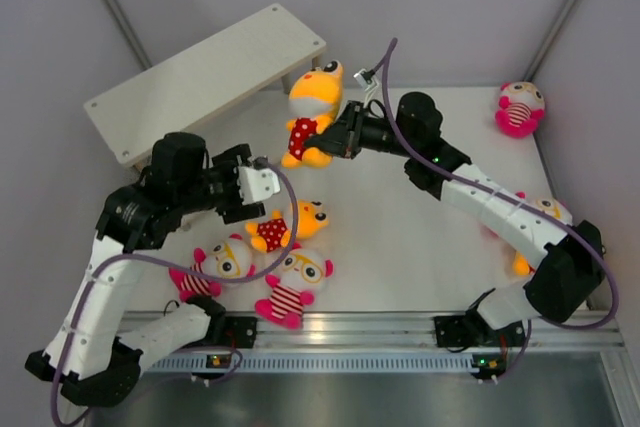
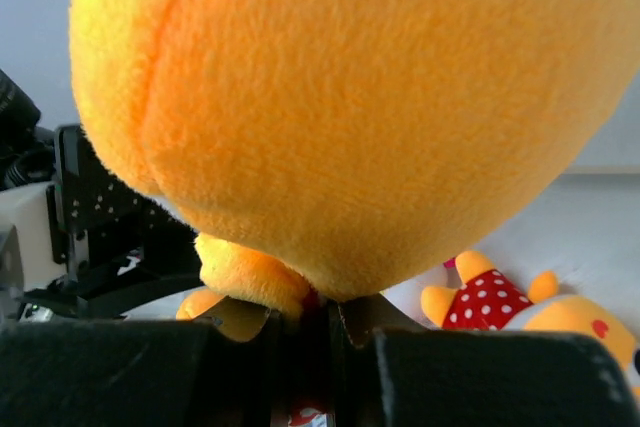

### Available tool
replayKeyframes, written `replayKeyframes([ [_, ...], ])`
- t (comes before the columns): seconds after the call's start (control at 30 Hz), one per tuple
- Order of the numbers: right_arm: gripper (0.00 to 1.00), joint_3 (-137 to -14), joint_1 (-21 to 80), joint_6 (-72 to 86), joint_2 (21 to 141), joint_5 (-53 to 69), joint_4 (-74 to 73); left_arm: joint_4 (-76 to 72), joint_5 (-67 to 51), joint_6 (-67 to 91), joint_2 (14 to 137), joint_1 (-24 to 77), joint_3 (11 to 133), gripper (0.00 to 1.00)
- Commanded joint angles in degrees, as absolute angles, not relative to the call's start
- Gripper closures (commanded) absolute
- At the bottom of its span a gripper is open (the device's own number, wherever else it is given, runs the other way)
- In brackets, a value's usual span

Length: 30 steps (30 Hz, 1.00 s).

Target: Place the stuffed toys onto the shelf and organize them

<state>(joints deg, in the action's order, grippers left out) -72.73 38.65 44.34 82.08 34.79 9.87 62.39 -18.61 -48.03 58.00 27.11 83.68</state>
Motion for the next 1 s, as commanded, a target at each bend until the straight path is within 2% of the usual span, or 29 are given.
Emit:
replayKeyframes([
  [0.0, 1.0, -73.6, 41.5, 50.4, 82.5, 37.2, 19.0, 62.3, -21.5, -65.0, 50.6, 27.4, 81.0, 0.23],
  [0.3, 1.0, -78.3, 46.7, 52.6, 87.3, 36.2, 20.5, 60.4, -24.9, -63.7, 50.8, 27.4, 83.0, 0.22],
  [0.5, 1.0, -78.6, 47.5, 55.7, 88.8, 35.9, 24.5, 60.4, -26.2, -63.7, 50.9, 27.5, 81.8, 0.27],
  [0.77, 1.0, -80.6, 49.3, 57.0, 91.2, 36.4, 25.4, 56.5, -25.3, -62.5, 51.4, 27.5, 82.3, 0.44],
  [0.87, 1.0, -81.2, 49.9, 57.0, 91.8, 36.6, 24.8, 56.2, -25.2, -62.3, 51.4, 27.4, 83.1, 0.62],
  [0.9, 1.0, -81.2, 50.2, 57.3, 92.2, 37.0, 24.9, 56.1, -24.8, -61.9, 51.6, 27.5, 83.1, 0.84],
  [0.93, 1.0, -81.0, 50.1, 57.7, 92.3, 37.2, 25.8, 56.0, -24.2, -62.0, 51.6, 27.4, 83.0, 0.96],
  [0.97, 1.0, -80.9, 50.2, 58.0, 92.3, 37.3, 26.3, 55.5, -23.5, -61.9, 51.5, 27.4, 82.7, 1.0],
])
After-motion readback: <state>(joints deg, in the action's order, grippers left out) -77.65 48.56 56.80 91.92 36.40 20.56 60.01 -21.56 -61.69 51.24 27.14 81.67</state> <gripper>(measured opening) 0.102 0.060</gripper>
